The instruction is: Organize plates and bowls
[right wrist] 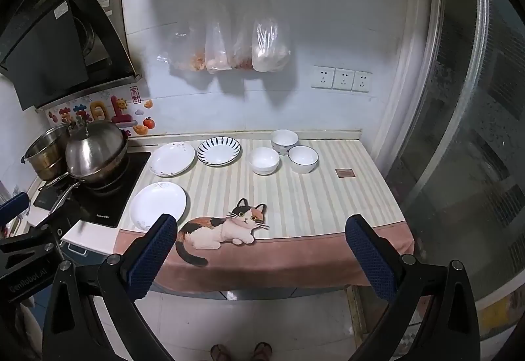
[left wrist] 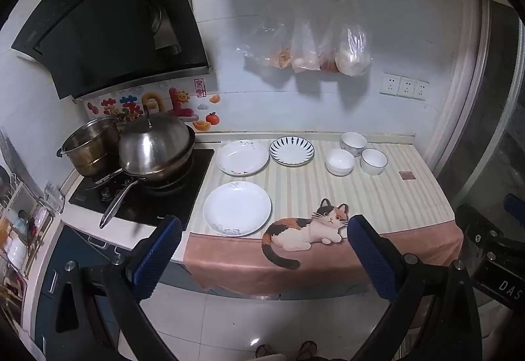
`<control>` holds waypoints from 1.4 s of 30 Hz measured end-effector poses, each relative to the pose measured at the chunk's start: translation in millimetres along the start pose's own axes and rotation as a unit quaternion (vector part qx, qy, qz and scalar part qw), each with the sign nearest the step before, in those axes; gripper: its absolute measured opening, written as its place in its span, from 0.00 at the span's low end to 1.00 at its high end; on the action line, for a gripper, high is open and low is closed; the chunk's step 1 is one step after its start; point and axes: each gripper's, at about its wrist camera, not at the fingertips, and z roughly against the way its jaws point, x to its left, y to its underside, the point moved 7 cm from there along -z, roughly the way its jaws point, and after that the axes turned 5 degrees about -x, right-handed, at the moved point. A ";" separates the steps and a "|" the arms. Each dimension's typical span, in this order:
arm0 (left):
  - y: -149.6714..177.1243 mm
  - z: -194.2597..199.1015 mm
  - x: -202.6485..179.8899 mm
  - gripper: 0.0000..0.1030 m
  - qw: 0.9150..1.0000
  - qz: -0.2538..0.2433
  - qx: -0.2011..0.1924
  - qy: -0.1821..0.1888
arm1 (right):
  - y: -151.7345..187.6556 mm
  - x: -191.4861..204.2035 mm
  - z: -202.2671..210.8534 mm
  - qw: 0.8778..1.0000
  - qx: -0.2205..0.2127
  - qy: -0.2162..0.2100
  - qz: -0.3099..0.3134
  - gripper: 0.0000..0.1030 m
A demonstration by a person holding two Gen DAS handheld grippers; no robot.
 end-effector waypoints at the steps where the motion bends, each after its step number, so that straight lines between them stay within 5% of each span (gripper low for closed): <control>1: 0.1 0.1 0.2 1.00 1.000 0.000 0.000 0.000 | -0.2 0.1 0.1 1.000 0.000 0.000 0.001 1.00; 42: -11.4 12.5 3.5 1.00 1.000 -0.002 -0.013 -0.005 | -2.8 0.4 13.4 1.000 -0.006 -0.002 0.001 1.00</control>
